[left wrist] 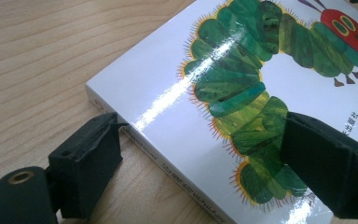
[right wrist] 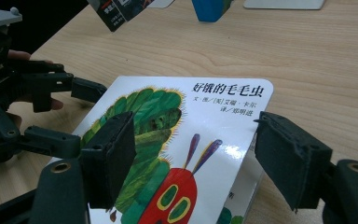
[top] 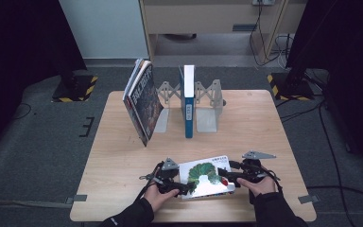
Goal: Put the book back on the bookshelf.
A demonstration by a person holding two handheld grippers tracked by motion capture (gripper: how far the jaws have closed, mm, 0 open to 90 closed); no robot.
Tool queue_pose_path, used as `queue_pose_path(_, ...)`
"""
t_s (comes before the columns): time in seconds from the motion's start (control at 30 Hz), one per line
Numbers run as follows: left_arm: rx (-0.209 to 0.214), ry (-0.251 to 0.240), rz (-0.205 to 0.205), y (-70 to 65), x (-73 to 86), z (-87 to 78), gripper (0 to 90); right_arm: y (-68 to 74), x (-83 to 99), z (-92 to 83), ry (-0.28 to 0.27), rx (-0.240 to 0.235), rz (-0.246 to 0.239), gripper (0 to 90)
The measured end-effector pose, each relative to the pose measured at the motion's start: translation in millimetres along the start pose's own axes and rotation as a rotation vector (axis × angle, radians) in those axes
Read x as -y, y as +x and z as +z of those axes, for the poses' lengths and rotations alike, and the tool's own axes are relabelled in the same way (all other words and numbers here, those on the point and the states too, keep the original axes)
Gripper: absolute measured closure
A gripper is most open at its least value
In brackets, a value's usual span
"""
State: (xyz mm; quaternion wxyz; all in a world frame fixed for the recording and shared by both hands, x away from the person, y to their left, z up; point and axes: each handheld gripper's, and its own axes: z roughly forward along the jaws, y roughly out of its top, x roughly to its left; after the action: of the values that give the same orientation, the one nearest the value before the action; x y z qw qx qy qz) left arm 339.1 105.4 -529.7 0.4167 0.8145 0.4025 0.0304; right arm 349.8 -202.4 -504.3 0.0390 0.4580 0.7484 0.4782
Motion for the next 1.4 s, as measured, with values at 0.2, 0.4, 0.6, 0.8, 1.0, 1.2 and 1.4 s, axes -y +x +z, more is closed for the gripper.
queue_pose_path(0.2, 0.010, 0.002, -0.015, 1.3, -0.7, -0.6, 11.0, 1.5, -4.0, -1.8, -0.029, -0.012, -0.004, 29.3)
queue_pose_path(0.4, 0.013, 0.002, -0.017, 1.7, -0.7, -0.7, 10.9, 4.0, -5.1, -2.8, -0.053, -0.017, -0.003, 28.5)
queue_pose_path(0.6, 0.011, -0.003, -0.011, 1.2, 0.3, -0.5, 10.7, 3.7, -1.2, -4.9, -0.087, -0.031, 0.058, 30.0)
queue_pose_path(0.8, -0.010, -0.004, 0.029, -1.6, 1.1, 1.3, 10.5, -0.3, 6.5, 0.0, -0.017, 0.002, 0.083, 30.0)
queue_pose_path(1.0, -0.031, -0.005, 0.046, -4.1, 1.8, 2.4, 10.7, -5.8, 11.1, 4.8, 0.046, 0.025, 0.069, 33.6)
queue_pose_path(1.2, -0.041, 0.011, 0.062, -3.9, 1.5, 0.6, 13.5, -5.2, 14.1, 12.0, 0.115, 0.067, 0.035, 32.1)
queue_pose_path(1.4, -0.045, 0.015, 0.057, -5.1, 3.2, -1.5, 14.3, -5.7, 16.3, 12.1, 0.125, 0.045, 0.062, 31.7)
